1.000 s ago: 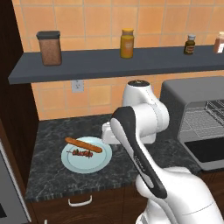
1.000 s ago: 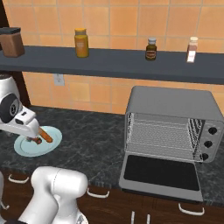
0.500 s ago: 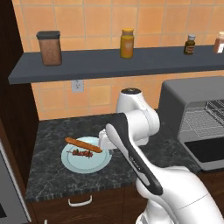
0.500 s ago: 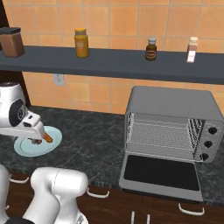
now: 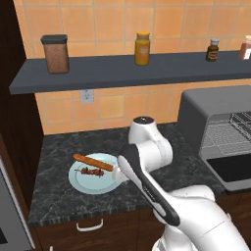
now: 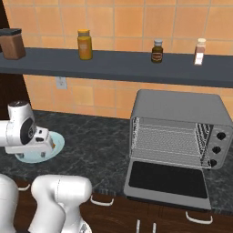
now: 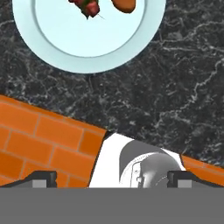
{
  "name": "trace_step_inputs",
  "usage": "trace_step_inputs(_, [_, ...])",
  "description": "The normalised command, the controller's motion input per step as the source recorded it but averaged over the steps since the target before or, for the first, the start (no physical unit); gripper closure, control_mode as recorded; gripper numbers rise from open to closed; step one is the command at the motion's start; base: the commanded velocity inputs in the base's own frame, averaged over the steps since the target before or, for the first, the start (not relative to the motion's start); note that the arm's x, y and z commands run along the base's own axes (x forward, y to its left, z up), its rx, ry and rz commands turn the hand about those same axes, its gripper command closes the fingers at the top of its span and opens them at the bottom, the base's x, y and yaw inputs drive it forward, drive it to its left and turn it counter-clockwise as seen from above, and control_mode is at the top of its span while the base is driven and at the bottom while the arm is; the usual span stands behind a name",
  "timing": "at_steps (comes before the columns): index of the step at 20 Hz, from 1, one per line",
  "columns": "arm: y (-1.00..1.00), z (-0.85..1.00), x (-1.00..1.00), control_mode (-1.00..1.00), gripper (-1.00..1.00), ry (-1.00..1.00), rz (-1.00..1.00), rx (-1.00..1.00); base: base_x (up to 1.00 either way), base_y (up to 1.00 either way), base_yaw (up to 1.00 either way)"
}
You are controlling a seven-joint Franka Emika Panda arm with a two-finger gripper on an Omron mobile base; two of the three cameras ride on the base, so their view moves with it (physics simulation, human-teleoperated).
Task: Pick up the kebab skewer and baguette bread, and place them inside the toaster oven. Close the toaster oven door and start by setting the timer.
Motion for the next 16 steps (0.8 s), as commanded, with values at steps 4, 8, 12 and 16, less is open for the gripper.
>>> trace_step_inputs(4, [0.0,0.0,0.11,-1.0,-1.0,0.03,0.07,0.01,0.0,0.0,0.0])
trace_step_inputs(8, [0.0,0.05,0.78,-1.0,-1.0,0.0,0.28,0.05,0.0,0.0,0.0])
trace_step_inputs(12, [0.03,0.0,1.0,-1.0,-1.0,0.01,0.16,0.0,0.0,0.0,0.0])
trace_step_inputs(16, [0.12,-0.14,0.71,-1.0,-1.0,0.0,0.14,0.0,0.0,0.0,0.0])
